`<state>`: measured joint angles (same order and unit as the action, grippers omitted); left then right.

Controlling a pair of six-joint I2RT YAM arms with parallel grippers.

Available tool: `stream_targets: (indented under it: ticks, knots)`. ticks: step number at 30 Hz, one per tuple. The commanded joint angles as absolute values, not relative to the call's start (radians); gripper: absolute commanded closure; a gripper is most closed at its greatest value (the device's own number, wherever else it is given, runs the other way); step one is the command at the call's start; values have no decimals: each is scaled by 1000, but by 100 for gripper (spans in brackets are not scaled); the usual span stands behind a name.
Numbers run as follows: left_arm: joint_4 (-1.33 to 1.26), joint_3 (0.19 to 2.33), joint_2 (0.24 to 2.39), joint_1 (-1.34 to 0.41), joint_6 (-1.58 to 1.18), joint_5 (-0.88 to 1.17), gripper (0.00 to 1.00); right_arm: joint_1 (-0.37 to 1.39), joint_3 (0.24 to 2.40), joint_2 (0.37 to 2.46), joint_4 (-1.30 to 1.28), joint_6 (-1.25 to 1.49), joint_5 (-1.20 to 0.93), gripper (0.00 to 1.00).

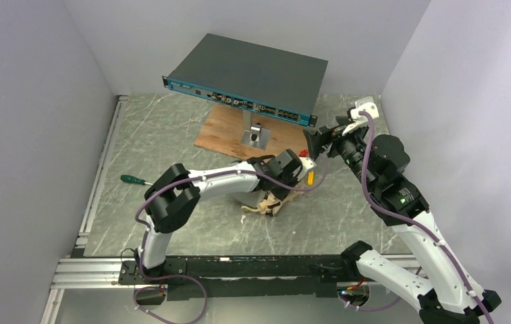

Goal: Open the umbrella

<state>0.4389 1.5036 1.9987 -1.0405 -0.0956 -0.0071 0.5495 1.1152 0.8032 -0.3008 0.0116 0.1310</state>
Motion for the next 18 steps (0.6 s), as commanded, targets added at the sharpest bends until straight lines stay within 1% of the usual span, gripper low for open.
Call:
stream_targets:
  ticks: [1,6,9,12,14,18]
  knots:
    - [491,1446,1933,-931,-110,-131,100,546,1142,788,-285,-28,111,0]
    - [445,1207,1758,-730,40,-141,100,547,1100,782,-291,-35,40,0]
    - [412,1124,1678,-592,148,-94,100,546,1073,791,-301,-38,6,0]
    - [369,1068,1617,-488,265,-51,100,546,1064,804,-310,-37,-44,0]
    - [359,1050,1570,-442,320,-1,100,546,1064,812,-315,-40,-70,1]
    - [381,1038,1398,-421,359,140,100,547,1084,838,-355,-55,-156,1]
